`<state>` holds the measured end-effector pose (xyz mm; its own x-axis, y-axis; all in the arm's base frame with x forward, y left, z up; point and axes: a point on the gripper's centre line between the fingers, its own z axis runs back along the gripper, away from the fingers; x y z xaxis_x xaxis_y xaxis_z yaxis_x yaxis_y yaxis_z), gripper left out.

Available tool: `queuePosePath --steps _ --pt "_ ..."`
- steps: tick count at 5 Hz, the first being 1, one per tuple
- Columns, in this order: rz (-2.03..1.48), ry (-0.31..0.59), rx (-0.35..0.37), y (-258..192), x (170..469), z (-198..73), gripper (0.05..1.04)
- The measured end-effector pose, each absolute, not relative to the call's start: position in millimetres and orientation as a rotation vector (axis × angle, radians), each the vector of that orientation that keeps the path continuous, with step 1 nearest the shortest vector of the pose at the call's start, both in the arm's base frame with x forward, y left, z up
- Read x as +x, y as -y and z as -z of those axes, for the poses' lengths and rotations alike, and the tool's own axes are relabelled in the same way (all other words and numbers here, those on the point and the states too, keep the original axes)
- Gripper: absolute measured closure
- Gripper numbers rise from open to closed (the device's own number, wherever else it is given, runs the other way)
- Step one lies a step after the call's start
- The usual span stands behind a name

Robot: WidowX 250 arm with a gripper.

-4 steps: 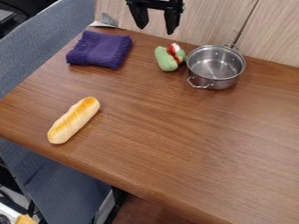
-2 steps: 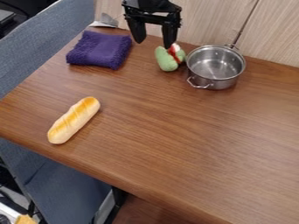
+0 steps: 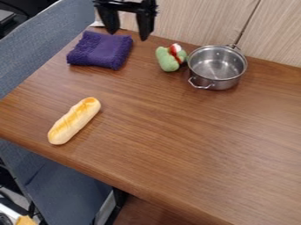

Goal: Move the bread to the right side of the table under the pot.

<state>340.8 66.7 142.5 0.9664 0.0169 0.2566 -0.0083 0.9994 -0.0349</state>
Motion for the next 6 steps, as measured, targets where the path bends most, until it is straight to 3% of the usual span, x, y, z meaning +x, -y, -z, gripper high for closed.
queuePosePath --steps 1,2,3,4,5,6 --pt "-0.054 0.240 -0.009 -78.7 310.3 -131.9 0.083" --pt "-0.100 0.166 0.026 -86.4 280.5 -96.8 0.083" --pt "-0.087 0.142 0.128 -98.3 262.7 -69.4 0.083" --pt "-0.111 0.080 0.143 -106.1 247.8 -44.3 0.083" --pt "-0.115 0.078 0.210 -114.5 244.1 -37.1 0.083" --pt "-0.103 0.059 0.220 -113.3 244.7 -29.2 0.137"
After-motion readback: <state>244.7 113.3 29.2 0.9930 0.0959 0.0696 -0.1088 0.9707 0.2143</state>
